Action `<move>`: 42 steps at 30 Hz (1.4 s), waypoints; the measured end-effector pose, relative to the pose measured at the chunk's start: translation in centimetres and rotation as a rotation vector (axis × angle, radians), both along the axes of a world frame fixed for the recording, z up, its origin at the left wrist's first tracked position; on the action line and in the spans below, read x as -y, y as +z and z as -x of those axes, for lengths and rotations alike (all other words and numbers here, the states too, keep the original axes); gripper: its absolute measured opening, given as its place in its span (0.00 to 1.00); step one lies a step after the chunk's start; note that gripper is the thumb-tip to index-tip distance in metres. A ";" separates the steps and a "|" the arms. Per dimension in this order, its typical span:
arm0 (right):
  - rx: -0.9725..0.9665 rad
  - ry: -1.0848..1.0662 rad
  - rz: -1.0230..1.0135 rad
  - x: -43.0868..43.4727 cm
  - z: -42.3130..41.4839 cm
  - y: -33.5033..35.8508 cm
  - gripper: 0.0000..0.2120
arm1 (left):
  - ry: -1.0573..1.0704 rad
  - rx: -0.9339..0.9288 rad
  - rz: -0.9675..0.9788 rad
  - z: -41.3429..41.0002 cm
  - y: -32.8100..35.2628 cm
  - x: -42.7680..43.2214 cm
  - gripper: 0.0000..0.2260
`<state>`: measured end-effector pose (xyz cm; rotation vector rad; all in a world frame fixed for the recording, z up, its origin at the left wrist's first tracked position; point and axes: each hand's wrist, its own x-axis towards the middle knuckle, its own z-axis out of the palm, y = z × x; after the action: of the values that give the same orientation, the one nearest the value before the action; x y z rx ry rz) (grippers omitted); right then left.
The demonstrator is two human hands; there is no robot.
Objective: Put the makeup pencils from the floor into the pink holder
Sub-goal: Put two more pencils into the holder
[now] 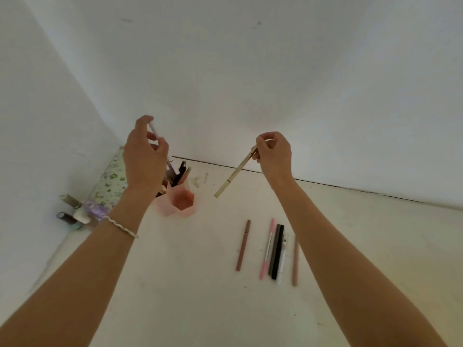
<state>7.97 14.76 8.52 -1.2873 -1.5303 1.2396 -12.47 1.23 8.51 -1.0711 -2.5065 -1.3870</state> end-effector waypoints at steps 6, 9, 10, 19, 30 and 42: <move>-0.140 -0.015 -0.097 2.8 3.1 0.7 0.03 | -0.106 -0.084 0.324 0.5 -3.0 0.0 0.10; -0.192 0.002 -0.123 4.0 4.5 0.6 0.02 | -0.097 -0.252 0.458 1.1 -3.1 0.3 0.12; -0.209 0.016 -0.142 4.4 5.1 0.6 0.01 | -0.066 -0.275 0.410 1.5 -2.6 0.6 0.14; 0.167 0.342 -0.552 7.7 9.6 -2.5 0.04 | -0.014 -0.087 0.040 2.5 1.8 2.4 0.14; 0.234 0.099 -0.535 5.9 3.2 -3.8 0.11 | -0.343 -0.019 0.297 -9.4 -2.5 0.4 0.09; 0.378 0.006 -0.207 2.9 -10.2 -7.2 0.11 | -0.479 -0.110 0.958 -19.9 -12.9 0.3 0.19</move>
<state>18.13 11.81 1.33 -1.4337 -1.8724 0.8434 7.46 0.92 -4.42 -1.8943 -2.9577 -0.0241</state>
